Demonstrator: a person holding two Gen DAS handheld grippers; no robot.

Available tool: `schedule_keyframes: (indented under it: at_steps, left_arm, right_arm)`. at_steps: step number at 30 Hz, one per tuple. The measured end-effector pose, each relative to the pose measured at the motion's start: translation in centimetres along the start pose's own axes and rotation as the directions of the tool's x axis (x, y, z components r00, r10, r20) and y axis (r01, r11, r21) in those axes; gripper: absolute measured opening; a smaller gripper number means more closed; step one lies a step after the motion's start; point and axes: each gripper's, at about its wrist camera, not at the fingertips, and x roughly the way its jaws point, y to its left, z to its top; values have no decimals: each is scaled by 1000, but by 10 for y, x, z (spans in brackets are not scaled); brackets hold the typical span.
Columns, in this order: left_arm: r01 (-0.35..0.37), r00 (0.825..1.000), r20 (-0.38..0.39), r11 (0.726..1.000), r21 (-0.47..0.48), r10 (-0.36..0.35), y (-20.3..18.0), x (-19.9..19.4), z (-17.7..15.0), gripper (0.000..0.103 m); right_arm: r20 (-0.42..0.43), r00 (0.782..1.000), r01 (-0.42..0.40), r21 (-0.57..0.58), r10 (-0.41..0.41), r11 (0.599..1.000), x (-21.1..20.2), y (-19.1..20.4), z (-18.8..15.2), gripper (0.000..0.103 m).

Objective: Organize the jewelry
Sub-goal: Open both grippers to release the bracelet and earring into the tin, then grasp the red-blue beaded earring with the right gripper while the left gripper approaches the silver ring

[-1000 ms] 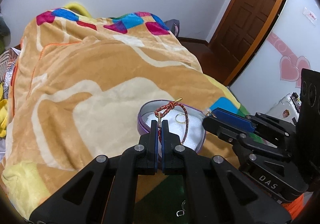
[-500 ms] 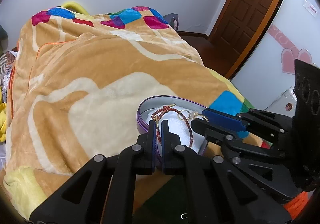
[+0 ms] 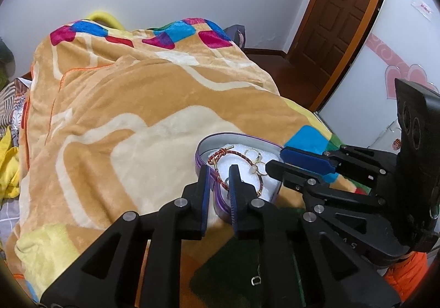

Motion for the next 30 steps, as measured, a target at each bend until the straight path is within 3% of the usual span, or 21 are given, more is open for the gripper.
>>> schedule_keyframes:
  at_steps: [5, 11, 23, 30]
  left_arm:
    - [-8, 1000, 18, 1000, 14, 8, -4, -17, -5, 27]
    - [-17, 1000, 26, 1000, 25, 17, -9, -39, -14, 31]
    - [-47, 999, -4, 998, 42, 47, -17, -65, -45, 32]
    - [-44, 998, -46, 998, 43, 46, -17, -66, -71, 32]
  right_arm:
    - [24, 999, 32, -19, -32, 999, -15, 5, -3, 26]
    - [55, 997, 53, -22, -52, 998, -40, 8, -10, 28]
    - [75, 994, 79, 21, -81, 997, -83, 8, -40, 28]
    - [36, 995, 91, 48, -93, 995, -85, 4, -65, 28]
